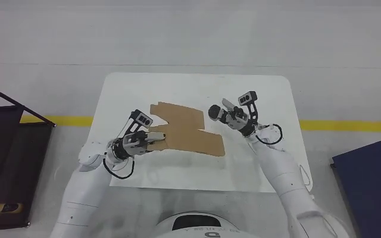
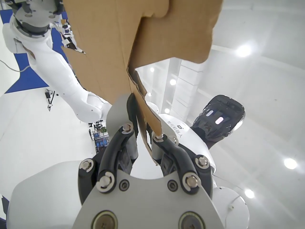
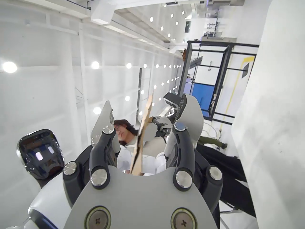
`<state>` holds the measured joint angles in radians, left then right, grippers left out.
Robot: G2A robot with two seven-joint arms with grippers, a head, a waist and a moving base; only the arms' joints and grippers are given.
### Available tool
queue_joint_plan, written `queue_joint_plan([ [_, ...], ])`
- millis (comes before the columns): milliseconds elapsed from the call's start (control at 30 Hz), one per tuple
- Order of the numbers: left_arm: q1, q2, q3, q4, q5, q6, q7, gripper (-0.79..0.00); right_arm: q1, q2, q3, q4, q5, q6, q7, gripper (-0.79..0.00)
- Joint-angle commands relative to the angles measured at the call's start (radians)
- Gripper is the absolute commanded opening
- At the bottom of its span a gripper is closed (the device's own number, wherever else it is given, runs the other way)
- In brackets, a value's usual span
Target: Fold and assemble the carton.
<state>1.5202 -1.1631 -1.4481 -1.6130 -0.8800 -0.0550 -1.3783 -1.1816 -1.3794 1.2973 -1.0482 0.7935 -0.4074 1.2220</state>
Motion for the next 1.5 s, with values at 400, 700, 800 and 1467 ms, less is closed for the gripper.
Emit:
queue_joint_plan([
  [400,-0.009,0.008,0.024,0.011,0.059,-0.024,0.008,-0.785,0.022,0.007,-0.023,0.026,0.020,0.056,0.120,-0.502],
  [700,-0.011,0.012,0.042,0.000,0.086,-0.035,0.009,-0.785,0.034,0.013,-0.035,0.044,-0.002,0.067,0.141,-0.453],
  [800,-0.012,0.014,0.044,-0.006,0.094,-0.041,0.010,-0.785,0.040,0.019,-0.028,0.056,-0.048,0.043,0.103,-0.299],
  [1467,-0.017,0.028,0.047,-0.035,0.099,-0.051,-0.001,-0.785,0.032,0.024,-0.072,0.025,-0.014,0.064,0.197,-0.403],
])
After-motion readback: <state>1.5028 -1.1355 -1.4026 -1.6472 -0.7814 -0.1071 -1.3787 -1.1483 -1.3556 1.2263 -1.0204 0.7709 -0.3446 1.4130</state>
